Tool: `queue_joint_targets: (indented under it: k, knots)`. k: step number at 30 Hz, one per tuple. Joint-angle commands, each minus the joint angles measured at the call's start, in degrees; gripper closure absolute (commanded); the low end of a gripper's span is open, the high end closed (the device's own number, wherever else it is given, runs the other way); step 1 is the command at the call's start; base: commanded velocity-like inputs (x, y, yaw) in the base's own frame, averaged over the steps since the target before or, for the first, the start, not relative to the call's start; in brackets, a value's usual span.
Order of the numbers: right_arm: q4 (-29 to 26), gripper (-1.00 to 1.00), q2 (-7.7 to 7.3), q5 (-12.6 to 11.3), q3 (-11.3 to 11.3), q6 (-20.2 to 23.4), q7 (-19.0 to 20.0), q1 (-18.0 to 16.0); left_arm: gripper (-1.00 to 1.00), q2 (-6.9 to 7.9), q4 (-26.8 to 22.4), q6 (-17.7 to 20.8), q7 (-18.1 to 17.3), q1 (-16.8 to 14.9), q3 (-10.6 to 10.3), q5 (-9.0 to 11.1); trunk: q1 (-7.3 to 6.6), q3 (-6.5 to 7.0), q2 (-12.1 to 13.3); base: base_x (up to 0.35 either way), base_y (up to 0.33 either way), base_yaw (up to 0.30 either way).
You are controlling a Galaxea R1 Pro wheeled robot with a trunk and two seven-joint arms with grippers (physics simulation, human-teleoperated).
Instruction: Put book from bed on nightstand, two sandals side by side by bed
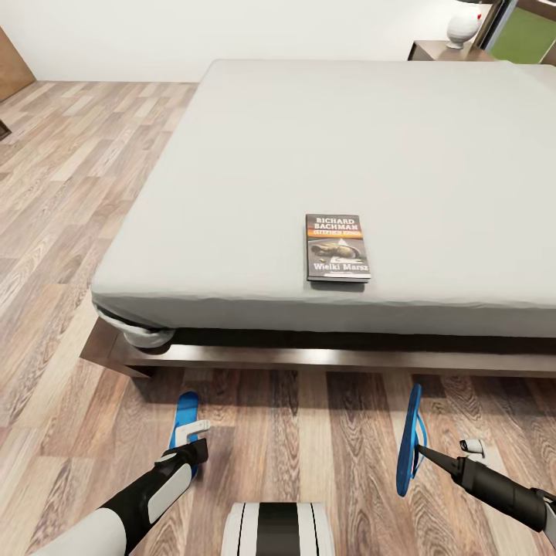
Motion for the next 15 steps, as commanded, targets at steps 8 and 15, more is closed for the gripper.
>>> queue_joint_targets:
  k: [8, 15]
  knots:
    - [0.0, 1.0, -0.02, -0.16, -0.01, 0.62, 0.14, -0.02, 1.0, 0.07, -0.16, 0.21, 0.45, -0.03, -0.45, 0.22, -0.01, -0.04, -0.02, 0.0, 0.0, 0.0]
    - [-0.02, 1.0, -0.01, -0.16, -0.01, 0.64, 0.14, -0.01, 1.0, 0.0, -0.16, 0.22, 0.45, -0.04, -0.53, 0.22, 0.04, -0.48, -0.04, 0.0, 0.0, 0.0]
